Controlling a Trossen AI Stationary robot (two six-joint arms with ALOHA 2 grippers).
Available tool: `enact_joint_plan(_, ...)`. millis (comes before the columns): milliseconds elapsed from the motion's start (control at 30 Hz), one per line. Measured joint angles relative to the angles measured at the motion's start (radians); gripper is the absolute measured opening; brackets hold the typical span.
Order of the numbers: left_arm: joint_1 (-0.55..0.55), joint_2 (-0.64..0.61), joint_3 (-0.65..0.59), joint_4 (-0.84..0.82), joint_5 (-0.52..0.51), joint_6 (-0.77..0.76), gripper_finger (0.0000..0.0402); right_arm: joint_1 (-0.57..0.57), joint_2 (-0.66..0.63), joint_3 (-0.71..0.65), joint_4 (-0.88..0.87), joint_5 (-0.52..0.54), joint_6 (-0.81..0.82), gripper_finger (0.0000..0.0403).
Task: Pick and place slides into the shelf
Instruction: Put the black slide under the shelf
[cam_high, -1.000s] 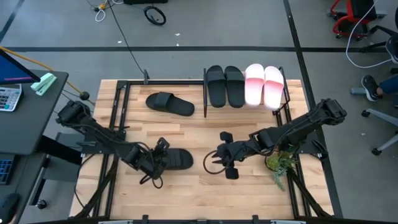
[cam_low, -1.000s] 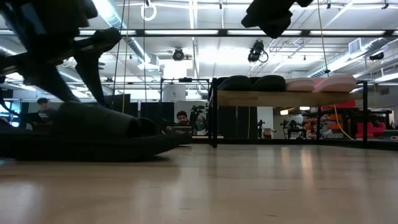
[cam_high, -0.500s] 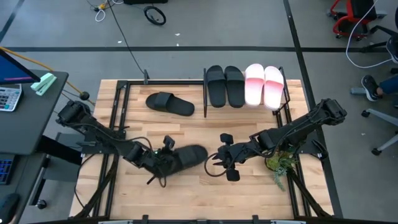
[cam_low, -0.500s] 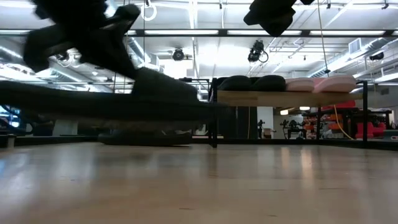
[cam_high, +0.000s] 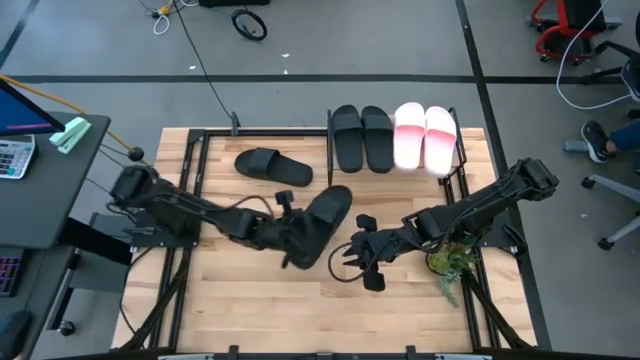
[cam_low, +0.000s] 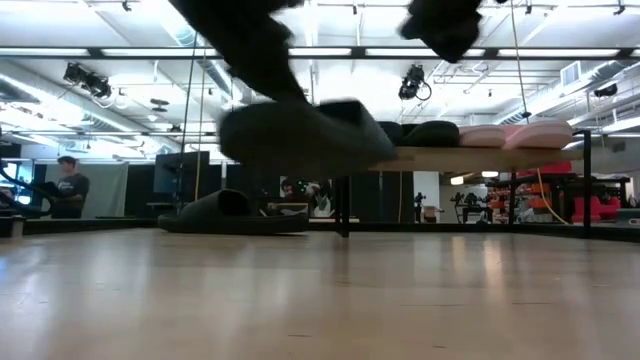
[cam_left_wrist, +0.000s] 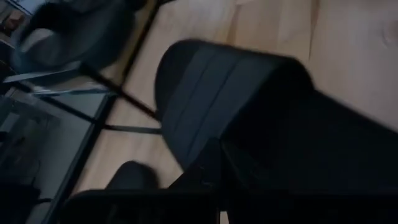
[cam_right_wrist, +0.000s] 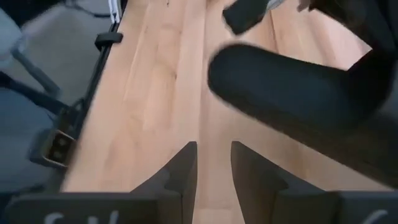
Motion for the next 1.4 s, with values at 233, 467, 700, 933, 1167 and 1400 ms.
enact_joint_plan(233, 0.067, 0.265, 0.216, 0.020, 0.009, 0.028, 0.0000, 0.111, -0.023, 0.001, -0.096, 0.019, 0.182, 0.0103)
enact_joint_plan(467, 0.172, 0.479, 0.497, 0.003, 0.003, 0.096, 0.0000, 0.249, -0.023, 0.001, -0.093, 0.104, 0.211, 0.0103)
enact_joint_plan(700, 0.233, 0.593, 0.624, -0.031, 0.000, 0.088, 0.0000, 0.339, -0.024, 0.001, -0.090, 0.185, 0.151, 0.0103)
enact_joint_plan(933, 0.256, 0.614, 0.624, -0.099, 0.026, 0.090, 0.0029, 0.355, -0.024, 0.001, -0.090, 0.190, 0.143, 0.0103)
enact_joint_plan(1167, 0.228, 0.609, 0.665, -0.129, 0.026, 0.242, 0.0078, 0.350, -0.024, 0.001, -0.099, 0.304, 0.145, 0.0103)
enact_joint_plan(1400, 0.171, 0.607, 0.915, -0.472, 0.219, 0.187, 0.0095, 0.321, -0.024, 0.001, -0.148, 0.347, 0.222, 0.0103)
